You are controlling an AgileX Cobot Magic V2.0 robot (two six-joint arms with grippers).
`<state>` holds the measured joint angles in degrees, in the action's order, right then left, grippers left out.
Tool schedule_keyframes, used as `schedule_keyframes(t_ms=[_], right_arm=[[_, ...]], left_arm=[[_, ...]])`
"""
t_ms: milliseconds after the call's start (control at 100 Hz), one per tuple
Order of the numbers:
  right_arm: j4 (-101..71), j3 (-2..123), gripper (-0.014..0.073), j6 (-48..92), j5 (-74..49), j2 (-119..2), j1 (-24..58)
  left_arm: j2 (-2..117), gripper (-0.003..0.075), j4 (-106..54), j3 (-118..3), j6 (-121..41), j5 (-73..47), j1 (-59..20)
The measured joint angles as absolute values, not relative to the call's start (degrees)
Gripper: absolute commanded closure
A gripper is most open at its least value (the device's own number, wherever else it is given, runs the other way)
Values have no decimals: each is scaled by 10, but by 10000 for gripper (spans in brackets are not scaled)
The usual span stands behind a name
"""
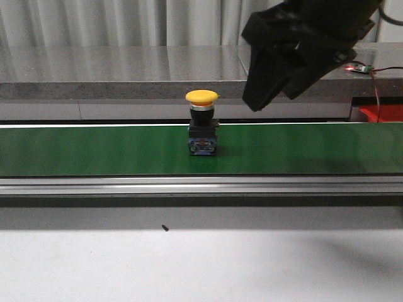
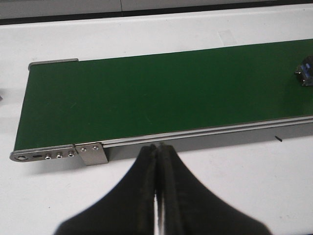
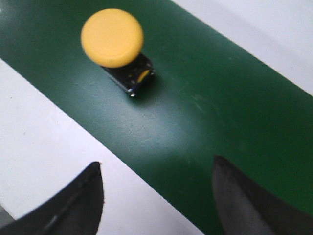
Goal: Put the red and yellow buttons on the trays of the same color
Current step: 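Lower the right gripper onto the yellow button and grasp it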
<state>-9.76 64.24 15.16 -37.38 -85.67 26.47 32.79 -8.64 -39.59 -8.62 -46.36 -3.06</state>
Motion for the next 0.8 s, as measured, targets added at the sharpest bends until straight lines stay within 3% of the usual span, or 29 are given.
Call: schedule_keyframes(t_ms=[630,700,800], right_arm=[[-136,735,119,217,-326,-989,270],[-140,742,166,217,-325,-998,272],[-145,745,328,214,-325,-1005,274]], left_arm=[[328,739,-86,-396,-86,-464,-31],[328,739,-86,-396,-86,-464,-31],[328,739,-86,-396,-86,-464,-31]])
